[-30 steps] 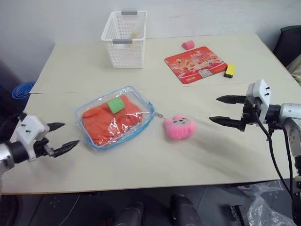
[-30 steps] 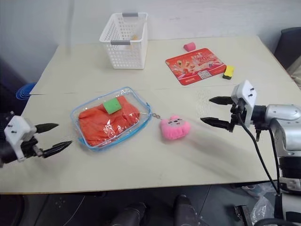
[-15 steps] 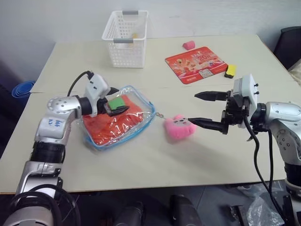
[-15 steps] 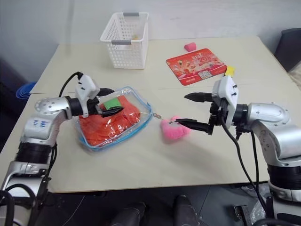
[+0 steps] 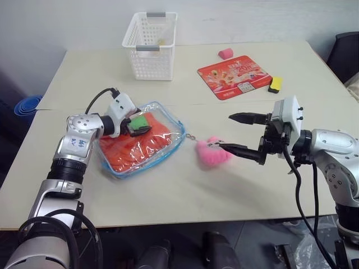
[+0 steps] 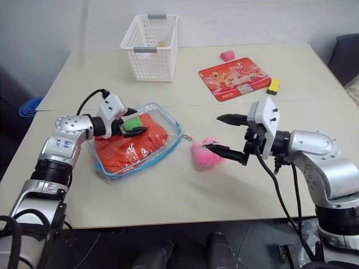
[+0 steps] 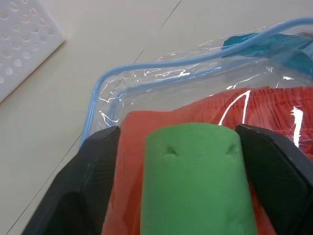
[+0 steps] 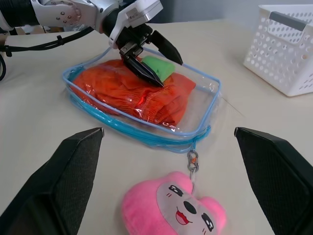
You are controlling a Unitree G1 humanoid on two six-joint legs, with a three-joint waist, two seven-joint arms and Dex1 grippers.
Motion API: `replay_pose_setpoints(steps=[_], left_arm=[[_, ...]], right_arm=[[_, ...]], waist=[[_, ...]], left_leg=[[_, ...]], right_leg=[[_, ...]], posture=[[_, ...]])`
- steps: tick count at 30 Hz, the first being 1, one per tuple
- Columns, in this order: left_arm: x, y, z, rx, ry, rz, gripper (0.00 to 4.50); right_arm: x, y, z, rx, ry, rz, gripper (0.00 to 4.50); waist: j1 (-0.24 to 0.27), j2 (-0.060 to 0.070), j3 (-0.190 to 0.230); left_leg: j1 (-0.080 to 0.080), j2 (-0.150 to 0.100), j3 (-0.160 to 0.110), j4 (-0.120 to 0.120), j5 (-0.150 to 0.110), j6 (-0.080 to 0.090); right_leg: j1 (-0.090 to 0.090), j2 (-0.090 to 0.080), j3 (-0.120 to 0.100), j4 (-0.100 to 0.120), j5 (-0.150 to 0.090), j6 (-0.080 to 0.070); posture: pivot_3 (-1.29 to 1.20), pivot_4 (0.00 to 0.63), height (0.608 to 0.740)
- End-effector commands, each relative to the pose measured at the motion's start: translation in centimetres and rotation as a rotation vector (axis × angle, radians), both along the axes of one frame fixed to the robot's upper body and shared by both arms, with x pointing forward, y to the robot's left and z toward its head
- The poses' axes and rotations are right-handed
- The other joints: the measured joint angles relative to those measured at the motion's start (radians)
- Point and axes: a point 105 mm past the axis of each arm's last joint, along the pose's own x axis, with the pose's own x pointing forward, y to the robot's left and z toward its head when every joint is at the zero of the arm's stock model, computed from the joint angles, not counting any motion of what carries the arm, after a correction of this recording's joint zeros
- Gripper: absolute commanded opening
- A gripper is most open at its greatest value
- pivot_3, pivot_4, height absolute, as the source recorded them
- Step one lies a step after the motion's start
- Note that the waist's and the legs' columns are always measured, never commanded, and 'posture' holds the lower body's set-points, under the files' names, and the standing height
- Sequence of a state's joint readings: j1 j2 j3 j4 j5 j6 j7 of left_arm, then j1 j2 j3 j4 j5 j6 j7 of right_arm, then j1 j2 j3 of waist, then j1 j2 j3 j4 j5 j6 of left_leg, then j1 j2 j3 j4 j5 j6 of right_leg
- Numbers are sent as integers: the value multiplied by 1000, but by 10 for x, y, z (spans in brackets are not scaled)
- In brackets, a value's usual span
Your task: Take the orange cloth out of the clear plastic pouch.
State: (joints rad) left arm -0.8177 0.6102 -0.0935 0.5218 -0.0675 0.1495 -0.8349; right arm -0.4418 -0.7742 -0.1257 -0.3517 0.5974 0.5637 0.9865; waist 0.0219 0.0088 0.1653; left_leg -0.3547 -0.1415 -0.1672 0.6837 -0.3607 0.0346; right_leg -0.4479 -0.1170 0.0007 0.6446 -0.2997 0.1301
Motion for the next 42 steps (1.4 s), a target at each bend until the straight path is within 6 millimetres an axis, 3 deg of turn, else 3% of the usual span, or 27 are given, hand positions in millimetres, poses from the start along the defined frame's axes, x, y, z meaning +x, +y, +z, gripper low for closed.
replay_pose_setpoints(steps=[1, 5, 9, 17, 21, 26, 32, 35, 41, 42], left_arm=[[-2, 4, 8, 5, -36, 0, 2612], [-6, 9, 7, -7, -26, 18, 1805], [-18, 37, 19, -81, -28, 129, 1805], [-58, 145, 31, -140, -63, 596, 1805], [-79, 198, 11, -115, -34, 886, 1805], [-92, 211, -23, -116, 45, 996, 1805], [-98, 215, -44, -124, 91, 1068, 1805], [-101, 215, -46, -139, 101, 1081, 2550], [-106, 218, -44, -137, 99, 1095, 4452], [-106, 219, -41, -134, 95, 1096, 4481]], right_arm=[[-1, 2, 10, 4, -58, 14, 4500], [0, 4, 9, -3, -61, 29, 4500], [0, 8, 10, -9, -66, 56, 4500], [-4, 22, 13, 4, -56, 152, 4500], [-11, 36, 9, 4, -32, 238, 4500], [-10, 47, 7, -3, -22, 290, 4500], [-10, 53, 8, -8, -18, 320, 4500], [-10, 52, 7, -12, -17, 320, 4500], [-12, 50, 7, -11, -14, 317, 4500], [-12, 50, 7, -9, -14, 315, 4500]], waist=[[0, 0, 0], [-3, 0, 0], [-12, 0, 0], [-27, 0, 0], [-20, -1, 0], [-7, -1, 0], [0, -4, -1], [1, -4, -1], [0, -4, -1], [1, -4, -1]], left_leg=[[0, 0, 0, 0, 0, 0], [0, 0, 0, 0, 0, 0], [0, 1, 1, 0, 0, 0], [1, 3, 2, -1, -1, -1], [1, 2, 2, -1, -1, 0], [1, 1, 2, -1, -1, 1], [1, 2, 2, -1, -2, 0], [1, 2, 2, -1, -2, 0], [1, 2, 2, -1, -2, 0], [1, 2, 2, -1, -2, 0]], right_leg=[[0, 0, 0, 0, 0, 0], [0, 0, 0, 0, 0, 0], [-1, 0, 1, 0, 0, 0], [-2, 2, 3, 1, 0, 0], [-1, 2, 2, 0, 0, -1], [0, 1, 3, 0, 1, -1], [0, 1, 2, -1, 1, -1], [0, 1, 2, 0, 1, -1], [0, 1, 2, 0, 1, -1], [0, 1, 2, 0, 1, -1]], posture=[[0, 150, 740], [0, 150, 740], [0, 150, 740], [0, 150, 740], [0, 150, 740], [0, 150, 740], [0, 150, 740], [0, 150, 740], [0, 150, 740], [0, 150, 740]])
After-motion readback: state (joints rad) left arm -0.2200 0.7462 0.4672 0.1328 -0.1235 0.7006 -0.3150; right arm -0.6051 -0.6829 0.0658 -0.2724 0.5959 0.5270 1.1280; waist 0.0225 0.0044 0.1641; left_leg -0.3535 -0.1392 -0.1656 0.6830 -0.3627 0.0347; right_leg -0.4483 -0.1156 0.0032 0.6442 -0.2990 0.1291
